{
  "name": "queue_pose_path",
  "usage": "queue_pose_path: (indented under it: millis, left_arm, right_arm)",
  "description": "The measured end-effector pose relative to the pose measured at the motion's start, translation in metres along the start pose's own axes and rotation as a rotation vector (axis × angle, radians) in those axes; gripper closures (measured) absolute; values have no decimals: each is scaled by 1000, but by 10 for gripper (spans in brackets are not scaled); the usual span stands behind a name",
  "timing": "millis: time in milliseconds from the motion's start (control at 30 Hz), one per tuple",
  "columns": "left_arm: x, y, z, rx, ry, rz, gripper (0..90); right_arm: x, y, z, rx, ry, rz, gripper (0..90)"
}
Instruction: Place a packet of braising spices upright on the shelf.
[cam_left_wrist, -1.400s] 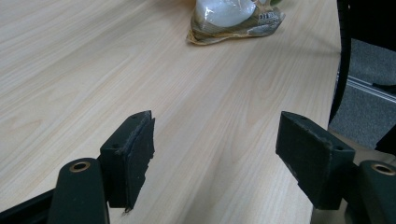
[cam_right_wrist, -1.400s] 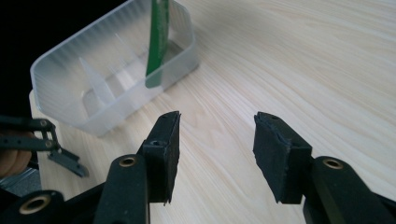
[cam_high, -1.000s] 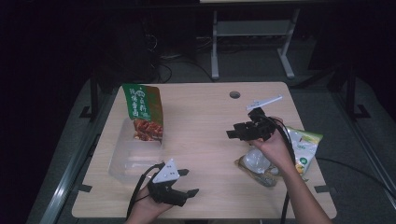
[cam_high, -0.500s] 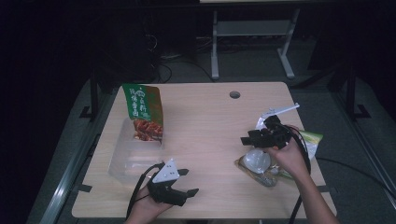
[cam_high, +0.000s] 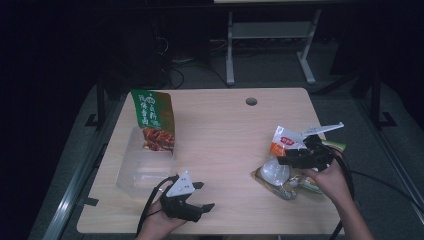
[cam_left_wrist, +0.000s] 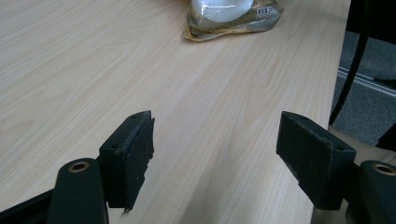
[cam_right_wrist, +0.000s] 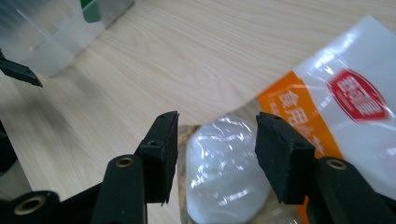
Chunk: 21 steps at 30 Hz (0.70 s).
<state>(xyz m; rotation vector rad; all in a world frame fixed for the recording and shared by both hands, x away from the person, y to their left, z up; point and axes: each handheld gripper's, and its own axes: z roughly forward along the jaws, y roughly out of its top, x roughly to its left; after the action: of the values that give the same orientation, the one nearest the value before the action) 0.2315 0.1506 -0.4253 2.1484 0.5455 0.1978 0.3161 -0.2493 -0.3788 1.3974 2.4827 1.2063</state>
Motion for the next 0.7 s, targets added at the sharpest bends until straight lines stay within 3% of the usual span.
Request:
queue_pose_path:
  millis: [700]
  left_arm:
    - [0,0,-1,-1,4,-2,270]
  right_arm:
    - [-24,-45,-29,18,-78,67,481]
